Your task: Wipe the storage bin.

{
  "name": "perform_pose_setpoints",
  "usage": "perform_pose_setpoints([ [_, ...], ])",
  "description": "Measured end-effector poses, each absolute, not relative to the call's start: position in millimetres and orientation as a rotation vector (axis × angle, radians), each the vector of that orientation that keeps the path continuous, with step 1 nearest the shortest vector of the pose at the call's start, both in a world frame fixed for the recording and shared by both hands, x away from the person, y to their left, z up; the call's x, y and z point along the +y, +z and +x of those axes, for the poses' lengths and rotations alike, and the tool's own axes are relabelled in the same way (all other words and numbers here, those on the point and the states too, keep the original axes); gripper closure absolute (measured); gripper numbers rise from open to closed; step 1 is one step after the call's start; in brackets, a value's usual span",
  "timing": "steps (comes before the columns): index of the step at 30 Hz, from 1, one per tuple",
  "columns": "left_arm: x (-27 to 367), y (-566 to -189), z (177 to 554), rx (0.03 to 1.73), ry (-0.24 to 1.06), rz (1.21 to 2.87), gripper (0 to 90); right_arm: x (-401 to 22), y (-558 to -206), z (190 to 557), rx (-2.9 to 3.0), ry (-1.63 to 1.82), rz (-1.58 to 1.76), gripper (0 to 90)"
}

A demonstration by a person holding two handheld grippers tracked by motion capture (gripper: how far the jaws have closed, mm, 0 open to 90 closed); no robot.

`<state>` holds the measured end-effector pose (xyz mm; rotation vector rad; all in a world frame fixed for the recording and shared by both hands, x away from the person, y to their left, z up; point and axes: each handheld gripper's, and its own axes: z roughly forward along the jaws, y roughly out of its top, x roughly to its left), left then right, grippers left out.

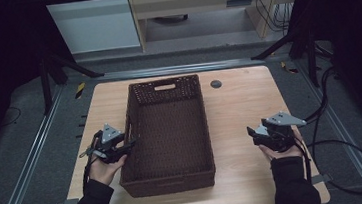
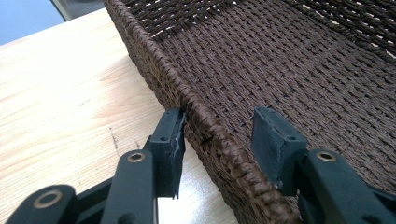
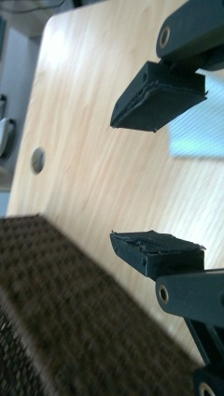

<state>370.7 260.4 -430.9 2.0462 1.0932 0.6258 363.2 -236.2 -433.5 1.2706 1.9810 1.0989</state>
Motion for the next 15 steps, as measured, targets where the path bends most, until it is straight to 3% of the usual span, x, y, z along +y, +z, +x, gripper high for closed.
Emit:
perform_pose_setpoints([
  [15,261,-432,371,1.100,0.612,2.031,53.5,-277,-470,357,2.000,0.931,1.422,50.5],
])
